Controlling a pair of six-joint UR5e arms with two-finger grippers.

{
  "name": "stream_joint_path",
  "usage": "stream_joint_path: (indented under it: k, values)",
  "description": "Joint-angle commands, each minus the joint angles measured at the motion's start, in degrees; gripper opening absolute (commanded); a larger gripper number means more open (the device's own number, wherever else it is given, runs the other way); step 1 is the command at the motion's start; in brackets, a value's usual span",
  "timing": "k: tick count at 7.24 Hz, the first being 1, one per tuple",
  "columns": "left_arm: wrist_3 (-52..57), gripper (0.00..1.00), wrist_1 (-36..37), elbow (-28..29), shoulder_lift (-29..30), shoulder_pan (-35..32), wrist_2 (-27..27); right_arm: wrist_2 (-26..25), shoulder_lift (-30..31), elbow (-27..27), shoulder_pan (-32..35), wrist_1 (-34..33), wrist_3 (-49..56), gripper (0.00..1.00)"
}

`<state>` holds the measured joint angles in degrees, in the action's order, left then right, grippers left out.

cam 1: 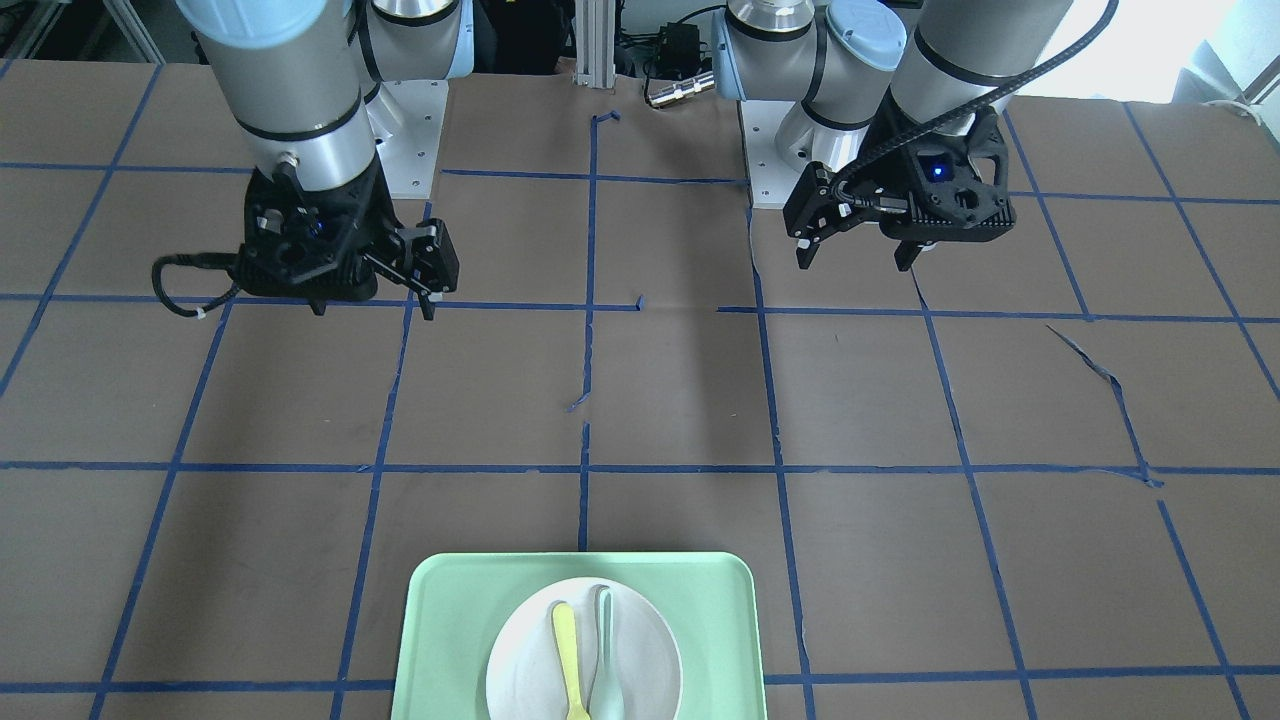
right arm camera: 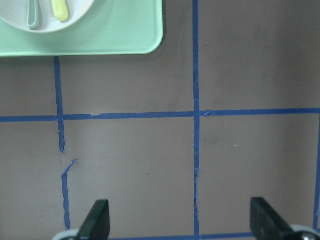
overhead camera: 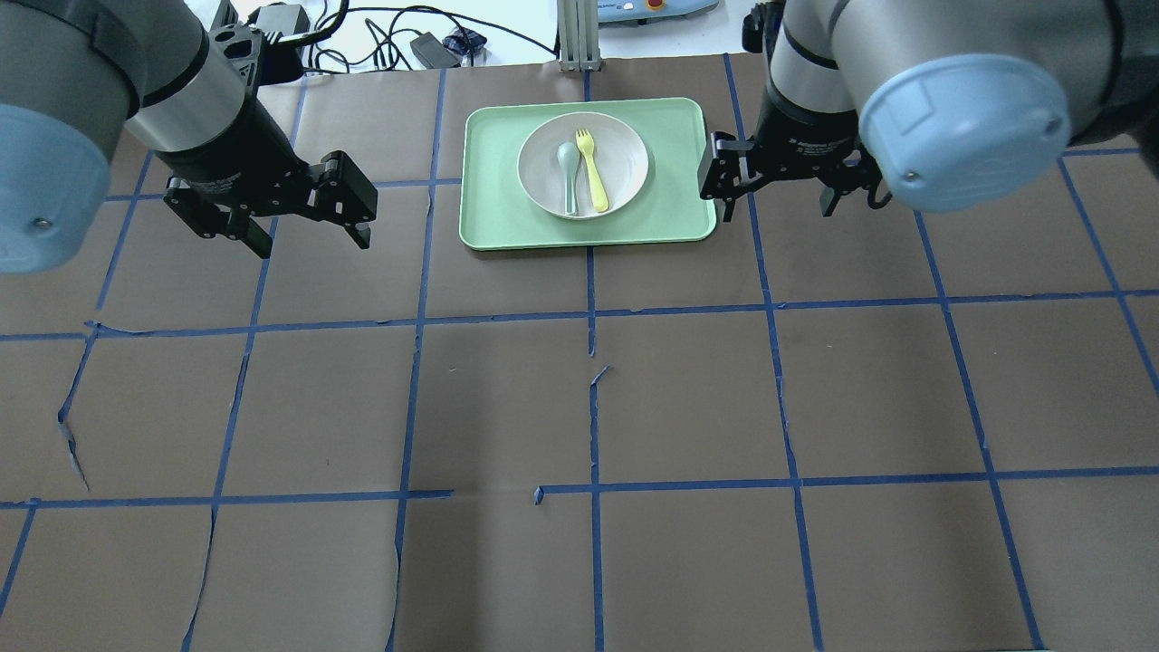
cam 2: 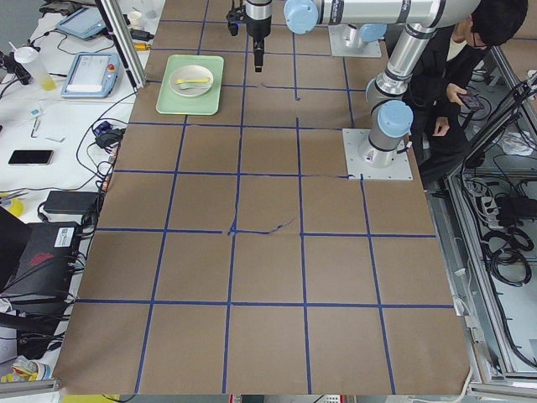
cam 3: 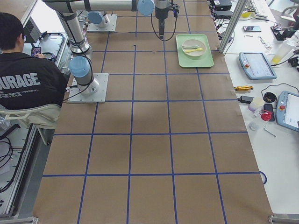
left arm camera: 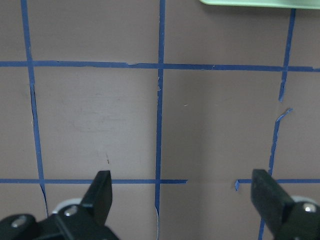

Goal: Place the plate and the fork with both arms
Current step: 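Move the right gripper over the plate and lower onto the yellow fork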

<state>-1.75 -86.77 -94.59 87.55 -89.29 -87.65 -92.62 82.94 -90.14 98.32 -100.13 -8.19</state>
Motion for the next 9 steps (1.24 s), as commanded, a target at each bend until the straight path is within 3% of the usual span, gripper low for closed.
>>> stream_joint_path:
  k: [1, 3, 4, 6, 7, 9]
  values:
    - [-0.1, 1.00, 0.0, -0.1, 0.2, 0.0, -0.1, 0.9, -14.9, 8.6, 2.6, -6.7, -1.1, 1.00]
    - [-0.1, 1.00, 0.0, -0.1, 0.3, 0.0, -0.2, 0.9, -26.6, 19.0, 4.9, -8.1, -5.5, 1.00]
    - [-0.2, 1.00, 0.0, -0.1, 0.2, 0.1, -0.2, 3.6, -33.7, 23.0, 5.7, -12.8, -8.1, 1.00]
    - [-0.2, 1.00, 0.0, -0.3, 0.3, 0.1, -0.2, 4.0, -41.1, 30.4, 6.3, -14.3, -8.2, 0.95]
    - [0.1, 1.00, -0.1, -0.3, 0.7, 0.0, -0.1, 3.8, -43.3, 31.2, 6.3, -14.6, -7.6, 0.80]
    - [0.1, 1.00, 0.0, -0.6, 0.6, 0.0, -0.1, 3.3, -43.8, 32.0, 6.3, -14.7, -4.7, 0.63]
